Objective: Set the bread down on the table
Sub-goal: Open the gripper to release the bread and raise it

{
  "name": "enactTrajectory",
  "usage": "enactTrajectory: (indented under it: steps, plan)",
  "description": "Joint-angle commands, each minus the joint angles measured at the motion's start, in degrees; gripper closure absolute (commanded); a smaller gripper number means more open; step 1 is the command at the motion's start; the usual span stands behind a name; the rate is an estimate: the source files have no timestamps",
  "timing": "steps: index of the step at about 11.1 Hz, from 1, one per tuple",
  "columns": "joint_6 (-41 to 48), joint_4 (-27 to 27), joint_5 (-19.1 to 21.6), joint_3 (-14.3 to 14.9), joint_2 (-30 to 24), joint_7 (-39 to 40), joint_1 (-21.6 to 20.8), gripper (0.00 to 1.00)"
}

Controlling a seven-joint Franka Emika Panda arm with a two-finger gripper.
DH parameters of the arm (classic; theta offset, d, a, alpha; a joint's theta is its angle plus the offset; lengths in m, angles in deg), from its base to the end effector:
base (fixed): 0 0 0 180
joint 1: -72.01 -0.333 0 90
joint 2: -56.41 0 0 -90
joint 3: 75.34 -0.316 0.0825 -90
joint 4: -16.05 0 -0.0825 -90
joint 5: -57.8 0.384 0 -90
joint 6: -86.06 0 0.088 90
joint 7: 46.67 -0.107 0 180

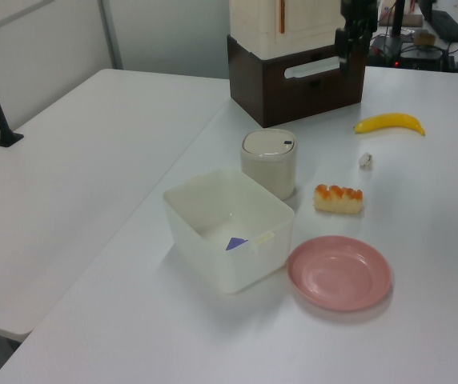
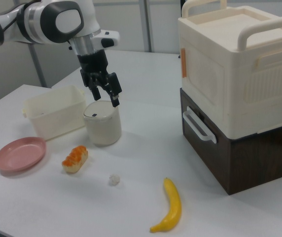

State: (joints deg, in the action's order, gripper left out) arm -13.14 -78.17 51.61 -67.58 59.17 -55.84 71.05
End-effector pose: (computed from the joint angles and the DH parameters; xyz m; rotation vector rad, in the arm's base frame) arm 0.5758 -0.0769 0.5772 3.0021 -0.3974 0.0628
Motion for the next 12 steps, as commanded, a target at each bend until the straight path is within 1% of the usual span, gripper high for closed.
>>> enactTrajectory:
  steps: [1,2,4,6,9,10,11,12]
  plan:
    - [4.2,0.5,2.5,4.8,-4.1,12.5,-1.1,0.0]
    - [4.5,1.0,2.7,5.5,-5.4,14.3,-0.8,0.0]
    - [5.6,2.8,2.8,7.2,-6.5,14.4,-0.8,0.0]
    - [7.4,4.0,4.7,8.8,-7.3,15.3,-1.0,0.0]
    - [8.9,4.2,5.0,8.9,-7.5,15.7,-1.2,0.0]
    - [9.1,4.7,5.8,8.9,-7.5,17.6,-1.0,0.0]
    - [10.5,6.6,7.1,9.2,-7.4,18.5,-0.7,0.0]
    - [12.7,7.4,6.9,9.6,-7.5,19.5,-0.7,0.0]
